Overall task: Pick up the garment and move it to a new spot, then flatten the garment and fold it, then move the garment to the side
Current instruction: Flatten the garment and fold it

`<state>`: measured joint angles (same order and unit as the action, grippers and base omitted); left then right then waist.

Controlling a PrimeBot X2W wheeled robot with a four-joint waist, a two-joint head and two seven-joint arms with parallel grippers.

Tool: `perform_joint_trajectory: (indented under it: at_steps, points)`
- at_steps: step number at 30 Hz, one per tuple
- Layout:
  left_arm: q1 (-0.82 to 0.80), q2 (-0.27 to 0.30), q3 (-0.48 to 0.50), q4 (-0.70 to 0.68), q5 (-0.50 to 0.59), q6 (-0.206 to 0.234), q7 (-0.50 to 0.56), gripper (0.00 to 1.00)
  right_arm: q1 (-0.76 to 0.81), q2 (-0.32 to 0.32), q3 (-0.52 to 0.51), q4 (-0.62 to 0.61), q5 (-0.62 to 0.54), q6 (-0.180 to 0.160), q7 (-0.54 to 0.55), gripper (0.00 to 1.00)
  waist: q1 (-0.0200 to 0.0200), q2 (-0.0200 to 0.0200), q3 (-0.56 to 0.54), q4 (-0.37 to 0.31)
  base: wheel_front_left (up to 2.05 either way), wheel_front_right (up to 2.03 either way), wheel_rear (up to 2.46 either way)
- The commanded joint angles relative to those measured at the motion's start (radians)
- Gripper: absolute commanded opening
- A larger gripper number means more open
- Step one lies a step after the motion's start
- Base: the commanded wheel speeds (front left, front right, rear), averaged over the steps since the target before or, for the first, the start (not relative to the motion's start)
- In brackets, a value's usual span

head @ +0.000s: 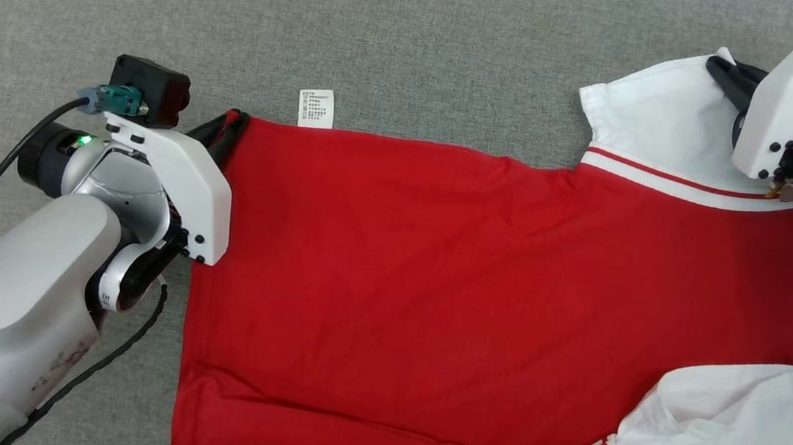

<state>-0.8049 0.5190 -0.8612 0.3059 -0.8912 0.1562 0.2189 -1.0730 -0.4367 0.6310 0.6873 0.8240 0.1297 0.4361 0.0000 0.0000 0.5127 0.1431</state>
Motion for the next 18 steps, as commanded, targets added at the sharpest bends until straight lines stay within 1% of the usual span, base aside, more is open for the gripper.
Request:
perform_joint_trajectory:
  at_steps: [1, 8, 14, 18]
  points:
    - [0.008, 0.013, -0.001, 0.003, -0.006, 0.001, -0.005, 0.0, 0.017, 0.005, 0.005, -0.008, 0.019, 0.002, -0.013, 0.0, 0.0, 0.0, -0.01, -0.001, 0.0, 0.0, 0.0]
    - [0.044, 0.038, 0.012, -0.01, -0.018, 0.007, -0.025, 0.0, 0.013, -0.011, 0.033, -0.033, 0.039, 0.002, -0.102, 0.0, 0.0, 0.0, -0.071, -0.014, 0.0, 0.0, 0.0]
    - [0.081, 0.06, 0.015, -0.01, -0.03, 0.0, -0.04, 0.0, 0.033, -0.029, 0.053, -0.033, 0.077, 0.002, -0.14, 0.0, 0.0, 0.0, -0.13, -0.031, 0.0, 0.0, 0.0]
    - [0.099, 0.065, 0.014, 0.001, -0.048, -0.017, -0.033, 0.0, 0.063, -0.038, 0.07, -0.032, 0.109, 0.002, -0.159, 0.0, 0.0, 0.0, -0.176, -0.043, 0.0, 0.0, 0.0]
